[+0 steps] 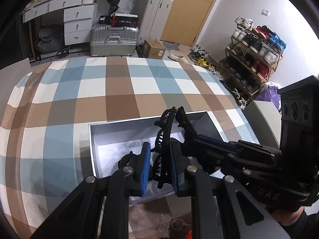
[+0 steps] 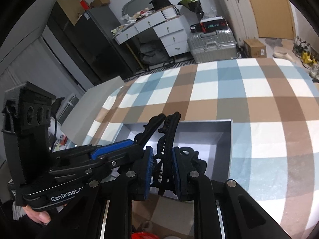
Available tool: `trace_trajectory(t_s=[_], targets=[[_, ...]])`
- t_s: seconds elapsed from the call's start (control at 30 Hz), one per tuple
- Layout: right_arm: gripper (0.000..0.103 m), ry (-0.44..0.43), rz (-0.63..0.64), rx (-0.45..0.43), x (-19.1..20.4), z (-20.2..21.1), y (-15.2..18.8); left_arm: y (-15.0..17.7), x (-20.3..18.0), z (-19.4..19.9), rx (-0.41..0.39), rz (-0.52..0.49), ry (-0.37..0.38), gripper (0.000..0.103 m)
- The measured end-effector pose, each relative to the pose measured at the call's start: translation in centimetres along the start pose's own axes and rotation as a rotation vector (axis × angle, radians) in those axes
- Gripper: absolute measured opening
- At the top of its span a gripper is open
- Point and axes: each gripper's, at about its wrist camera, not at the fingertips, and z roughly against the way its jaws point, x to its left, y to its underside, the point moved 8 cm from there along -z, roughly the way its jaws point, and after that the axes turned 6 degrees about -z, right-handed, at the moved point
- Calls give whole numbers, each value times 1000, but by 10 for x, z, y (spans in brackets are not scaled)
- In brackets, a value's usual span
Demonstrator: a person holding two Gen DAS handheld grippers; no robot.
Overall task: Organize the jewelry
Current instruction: 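Carry both long clips into the silver box and open both grippers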
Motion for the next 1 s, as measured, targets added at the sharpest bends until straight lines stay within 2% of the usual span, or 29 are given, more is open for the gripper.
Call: trace_trajectory(t_s=[0.27, 0.33, 0.4, 0.5, 0.57, 0.63, 0.7, 0.8, 0.93, 1.0], targets=[[21, 26, 31, -9, 4, 5, -1, -4, -4, -4, 26, -23, 8, 14], [25, 36, 46, -20, 8, 10, -1, -5, -5, -3, 30, -39, 3, 17], [25, 46, 54, -30, 11, 17, 0, -4, -4, -1, 39, -46, -9, 24], [25, 60, 55, -60, 14, 32, 2, -5, -2, 15, -6, -39, -35, 44], [30, 80, 53, -100, 14, 46, 2, -5, -3, 23, -36, -34, -31, 59], [45, 99, 30, -168, 13, 66, 3, -3, -5, 35, -66, -30, -26, 60], [52, 109, 21, -200, 13, 79, 6, -1, -8, 43, -82, -36, -30, 60], [53, 122, 13, -215, 15, 96, 14, 5, -13, 55, -105, -58, -43, 61], [66, 112, -6, -240, 20, 114, 27, 13, -18, 70, -131, -72, -73, 61], [68, 109, 1, -251, 25, 123, 36, 18, -19, 75, -136, -71, -77, 61]])
